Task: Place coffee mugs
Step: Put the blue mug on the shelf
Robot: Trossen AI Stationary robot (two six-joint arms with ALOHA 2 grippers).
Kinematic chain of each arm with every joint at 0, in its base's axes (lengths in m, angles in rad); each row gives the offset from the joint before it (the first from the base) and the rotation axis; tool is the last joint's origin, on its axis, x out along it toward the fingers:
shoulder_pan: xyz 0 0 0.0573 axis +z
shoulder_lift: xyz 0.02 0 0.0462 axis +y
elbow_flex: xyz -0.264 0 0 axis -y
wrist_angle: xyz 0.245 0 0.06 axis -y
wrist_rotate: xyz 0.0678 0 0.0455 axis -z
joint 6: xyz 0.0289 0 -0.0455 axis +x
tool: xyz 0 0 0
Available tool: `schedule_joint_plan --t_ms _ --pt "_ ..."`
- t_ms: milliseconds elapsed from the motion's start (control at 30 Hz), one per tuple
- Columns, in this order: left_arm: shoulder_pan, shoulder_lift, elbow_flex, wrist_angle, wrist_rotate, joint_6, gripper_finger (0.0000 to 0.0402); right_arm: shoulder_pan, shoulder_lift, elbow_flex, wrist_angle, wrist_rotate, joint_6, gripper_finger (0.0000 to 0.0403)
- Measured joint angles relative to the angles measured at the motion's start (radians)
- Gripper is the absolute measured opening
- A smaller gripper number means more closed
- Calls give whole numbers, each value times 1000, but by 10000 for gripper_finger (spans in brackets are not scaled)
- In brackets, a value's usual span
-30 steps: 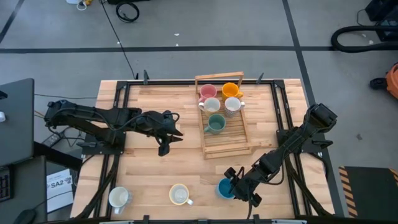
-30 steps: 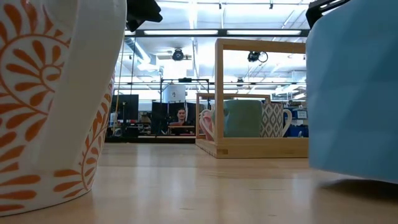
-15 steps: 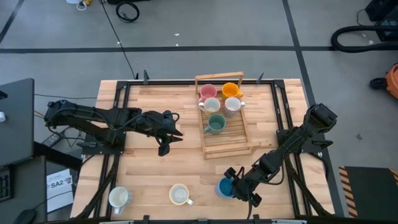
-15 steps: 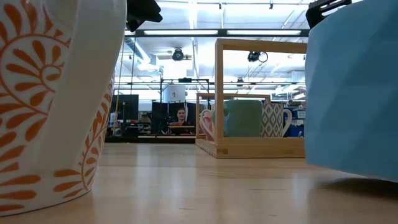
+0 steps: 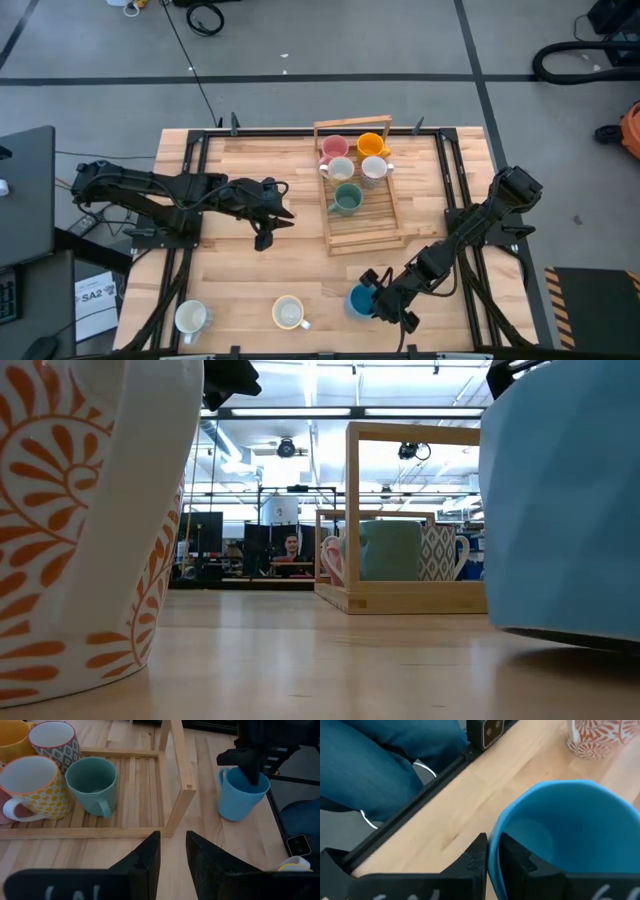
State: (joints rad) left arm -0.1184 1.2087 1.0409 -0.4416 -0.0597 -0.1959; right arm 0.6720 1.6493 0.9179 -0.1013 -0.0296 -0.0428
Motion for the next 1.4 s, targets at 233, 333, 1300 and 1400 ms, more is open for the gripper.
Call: schedule_joint_plan --t_ms 233,333,1300,1400 --pt "0 0 0 0 0 0 98 1 2 60 -5 -27 -4 43" --pt "0 0 0 0 0 0 98 2 2 114 -78 -27 -38 42" --pt "0 0 0 0 0 0 98 -48 -1 750 -771 -15 -95 30" --pt "0 0 0 0 0 0 98 -70 -1 810 -845 -14 -138 31"
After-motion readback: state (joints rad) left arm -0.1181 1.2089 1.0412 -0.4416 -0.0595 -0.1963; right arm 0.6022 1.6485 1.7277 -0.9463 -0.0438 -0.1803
